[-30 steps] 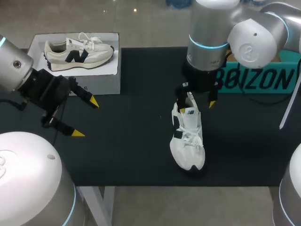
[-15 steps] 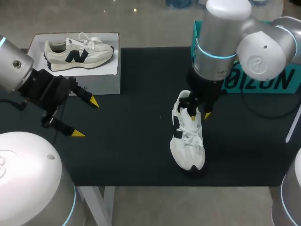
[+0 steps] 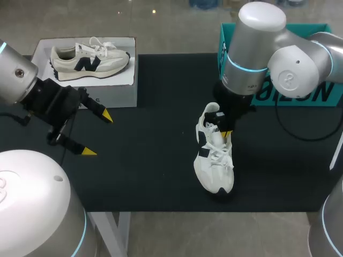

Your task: Take the shoe out of the shoebox, open the shoe tongue, remove and reinsert the insole, then place the shoe into the shoebox

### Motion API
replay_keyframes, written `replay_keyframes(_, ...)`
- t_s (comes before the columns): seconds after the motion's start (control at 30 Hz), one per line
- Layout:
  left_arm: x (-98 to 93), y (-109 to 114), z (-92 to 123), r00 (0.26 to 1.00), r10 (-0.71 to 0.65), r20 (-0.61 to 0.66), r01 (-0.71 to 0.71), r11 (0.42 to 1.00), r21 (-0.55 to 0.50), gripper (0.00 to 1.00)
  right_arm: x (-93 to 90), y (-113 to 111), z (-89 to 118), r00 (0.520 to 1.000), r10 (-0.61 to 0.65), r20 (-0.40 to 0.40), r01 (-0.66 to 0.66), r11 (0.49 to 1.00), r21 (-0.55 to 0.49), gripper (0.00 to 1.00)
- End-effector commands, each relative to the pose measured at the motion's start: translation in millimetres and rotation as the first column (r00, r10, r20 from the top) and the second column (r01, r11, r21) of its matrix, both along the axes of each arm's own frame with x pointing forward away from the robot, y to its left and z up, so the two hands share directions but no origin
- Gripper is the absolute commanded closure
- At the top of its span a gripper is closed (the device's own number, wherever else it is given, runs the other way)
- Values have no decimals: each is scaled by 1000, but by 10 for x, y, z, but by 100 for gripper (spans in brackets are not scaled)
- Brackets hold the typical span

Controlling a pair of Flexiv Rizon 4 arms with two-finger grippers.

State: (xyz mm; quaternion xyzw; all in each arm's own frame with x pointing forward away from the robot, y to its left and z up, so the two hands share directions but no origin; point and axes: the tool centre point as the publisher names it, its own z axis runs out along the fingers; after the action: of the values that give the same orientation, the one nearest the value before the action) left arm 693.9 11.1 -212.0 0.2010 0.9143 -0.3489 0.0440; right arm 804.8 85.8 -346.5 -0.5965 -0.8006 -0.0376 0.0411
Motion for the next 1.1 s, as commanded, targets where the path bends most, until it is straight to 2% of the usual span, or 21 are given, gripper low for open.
replay_keyframes(0.03, 2, 3, 1, 1000, -1, -1, 1, 1000, 2, 0, 17, 21, 67, 1000, 14, 18, -14, 1000, 0, 100)
replay_keyframes(0.23, 2, 3, 1, 1000, -1, -1, 1, 1000, 2, 0, 14, -26, 269, 990, 67, 126, -72, 997, 36, 100)
replay_keyframes(0.33, 2, 3, 1, 1000, -1, -1, 1, 1000, 2, 0, 63, -57, 295, 972, 161, 173, -175, 982, 68, 100)
replay_keyframes(0.37, 2, 3, 1, 1000, -1, -1, 1, 1000, 2, 0, 93, -69, 301, 952, 246, 179, -266, 959, 97, 100)
replay_keyframes(0.4, 2, 3, 1, 1000, -1, -1, 1, 1000, 2, 0, 107, -61, 321, 912, 348, 216, -376, 920, 107, 100)
replay_keyframes(0.43, 2, 3, 1, 1000, -1, -1, 1, 1000, 2, 0, 101, -37, 353, 843, 488, 225, -513, 856, 63, 100)
replay_keyframes(0.47, 2, 3, 1, 1000, -1, -1, 1, 1000, 2, 0, 55, 17, 352, 731, 653, 200, -676, 733, 79, 100)
replay_keyframes(0.5, 2, 3, 1, 1000, -1, -1, 1, 1000, 2, 0, 58, 12, 351, 692, 703, 161, -714, 700, 10, 68)
replay_keyframes(0.53, 2, 3, 1, 1000, -1, -1, 1, 1000, 2, 0, 118, -10, 357, 717, 686, 123, -689, 724, -24, 0)
replay_keyframes(1.1, 2, 3, 1, 1000, -1, -1, 1, 1000, 2, 0, 118, -10, 357, 717, 686, 123, -689, 724, -24, 0)
